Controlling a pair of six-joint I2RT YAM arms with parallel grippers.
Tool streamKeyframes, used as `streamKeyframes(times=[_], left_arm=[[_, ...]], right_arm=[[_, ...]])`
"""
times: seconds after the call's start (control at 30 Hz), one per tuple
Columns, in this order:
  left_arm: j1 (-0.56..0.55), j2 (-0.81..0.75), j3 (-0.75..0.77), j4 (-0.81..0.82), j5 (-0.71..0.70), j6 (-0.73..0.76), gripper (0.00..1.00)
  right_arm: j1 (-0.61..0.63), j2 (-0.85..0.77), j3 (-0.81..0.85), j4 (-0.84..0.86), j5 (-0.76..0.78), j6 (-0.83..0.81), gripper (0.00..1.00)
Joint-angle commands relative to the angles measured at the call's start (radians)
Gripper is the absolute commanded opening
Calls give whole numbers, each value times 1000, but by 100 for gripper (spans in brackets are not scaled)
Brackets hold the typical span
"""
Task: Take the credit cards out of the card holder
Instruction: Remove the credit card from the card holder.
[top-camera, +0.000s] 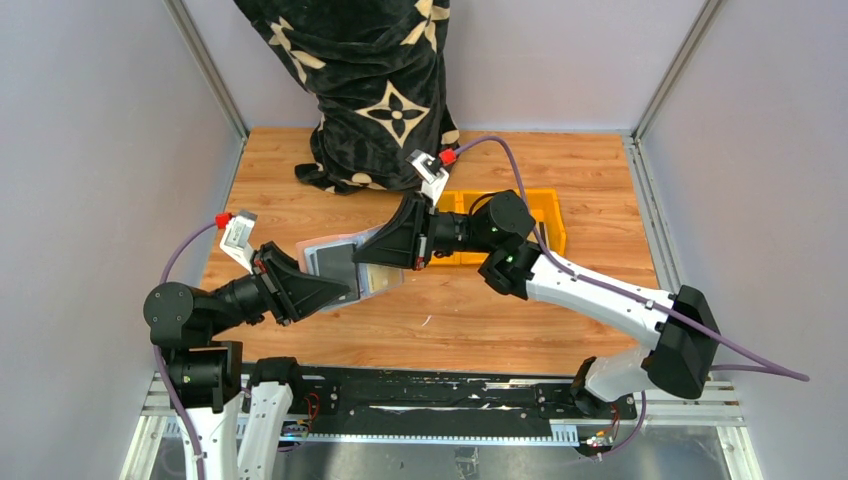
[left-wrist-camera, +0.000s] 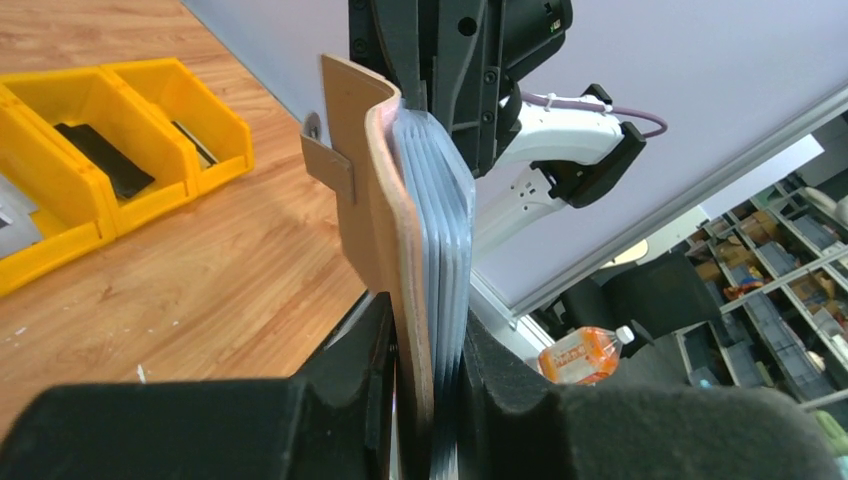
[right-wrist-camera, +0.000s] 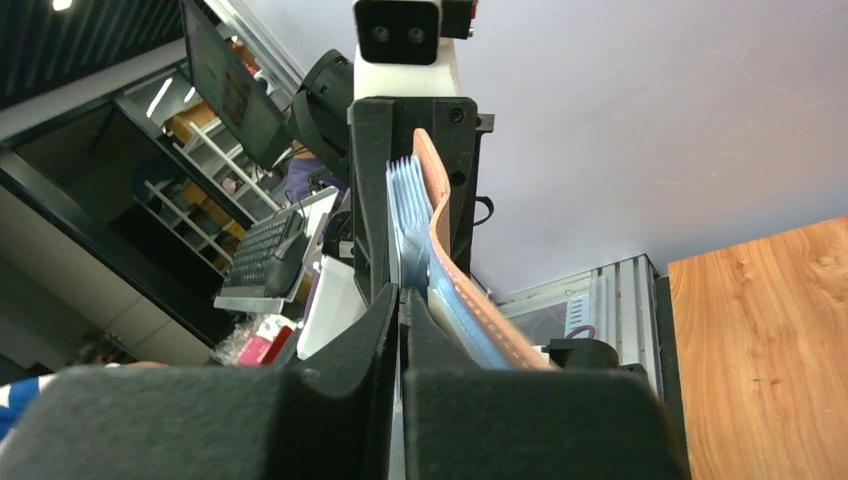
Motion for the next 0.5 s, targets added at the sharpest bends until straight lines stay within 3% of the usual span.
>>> streamKeyframes(times=[0.0,0.07,0.17,0.47], left_arm=[[-8,-1,12,56,23,-12,16],[-8,-1,10,54,16,-4,13],[-8,-2,11,53,4,-2,12],[-8,-6,16,53,-7,-4,14]], right_arm=[[-3,-8,10,-47,-100,-35,7],[-3,-11,-4,-5,-118,-4,24],[-1,-19,-37,45,-110,21,36],[9,39,-36,164,-104,97,33]])
